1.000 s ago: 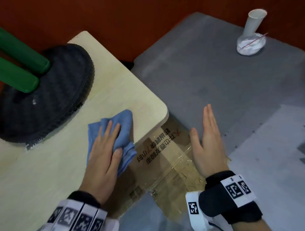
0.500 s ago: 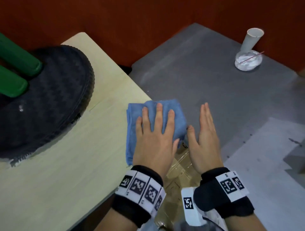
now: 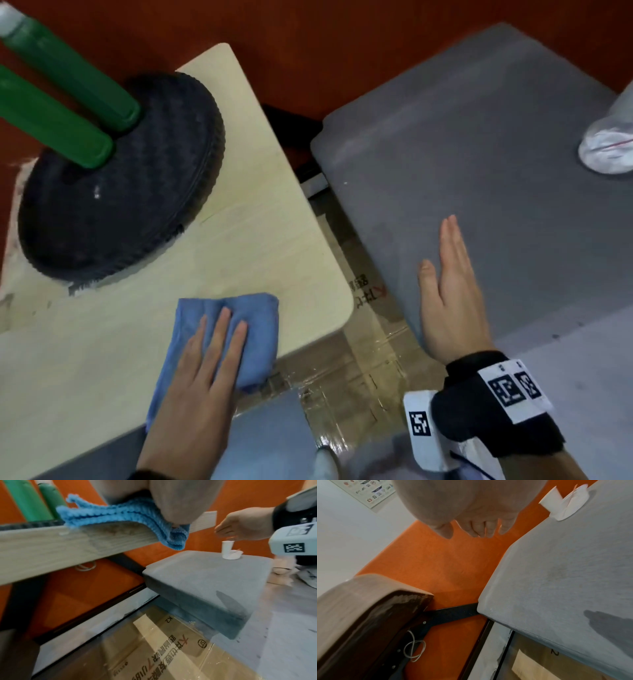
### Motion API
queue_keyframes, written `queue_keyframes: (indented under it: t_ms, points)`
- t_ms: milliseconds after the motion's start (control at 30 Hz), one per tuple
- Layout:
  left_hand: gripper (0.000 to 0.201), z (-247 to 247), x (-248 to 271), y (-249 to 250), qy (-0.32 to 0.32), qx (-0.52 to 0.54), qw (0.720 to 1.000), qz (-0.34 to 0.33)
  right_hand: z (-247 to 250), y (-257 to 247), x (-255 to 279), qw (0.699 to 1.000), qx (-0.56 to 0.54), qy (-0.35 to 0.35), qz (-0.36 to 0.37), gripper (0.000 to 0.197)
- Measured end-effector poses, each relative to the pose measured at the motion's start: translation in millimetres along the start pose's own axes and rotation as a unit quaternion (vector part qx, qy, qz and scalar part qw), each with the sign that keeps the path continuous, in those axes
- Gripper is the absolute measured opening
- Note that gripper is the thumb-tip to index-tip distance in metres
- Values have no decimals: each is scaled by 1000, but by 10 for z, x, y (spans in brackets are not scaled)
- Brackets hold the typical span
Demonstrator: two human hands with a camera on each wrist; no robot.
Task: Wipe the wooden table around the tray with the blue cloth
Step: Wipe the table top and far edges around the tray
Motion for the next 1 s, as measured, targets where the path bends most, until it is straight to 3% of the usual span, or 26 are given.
queue_keyframes:
  t_ms: [67, 100, 167, 200, 267, 433, 633, 900, 1000]
  points:
    - [111, 1, -72, 48, -33, 4, 998, 52, 26, 1, -107, 1000, -9, -9, 4, 63]
    - [104, 38, -140, 107, -34, 10, 997, 65, 29, -2, -155, 1000, -17, -12, 4, 63]
    - [68, 146, -317, 308, -12, 11, 998, 57, 23, -28, -251, 999, -36, -17, 6, 62]
    - [63, 169, -408, 404, -18, 10, 998, 60, -3, -54, -309, 999, -46, -21, 7, 62]
    - [68, 110, -555, 555, -43, 36, 996, 75, -74, -103, -396, 998, -60, -32, 9, 61]
    - [73, 258, -942, 887, -27, 67, 990, 122, -367, -385, -536, 990, -87, -93, 61, 60]
    - [79, 362, -1469, 792, -20, 115, 963, 241, -544, -499, -556, 981, -94, -139, 95, 64]
    - [80, 466, -1821, 460, -31, 154, 956, 249, -551, -511, -696, 980, -63, -159, 99, 60]
    - [82, 520, -1811, 400, -7, 194, 949, 250, -618, -515, -714, 976, -61, -183, 104, 53]
Point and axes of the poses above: each hand's wrist, its own x-axis away from the middle knuckle, its own z-axis out of the back of the hand, y = z × x, the point moved 10 cm from there along -x, towards the middle knuckle, and after that the axes turned 1 degree about x, right-handed, at the moved point
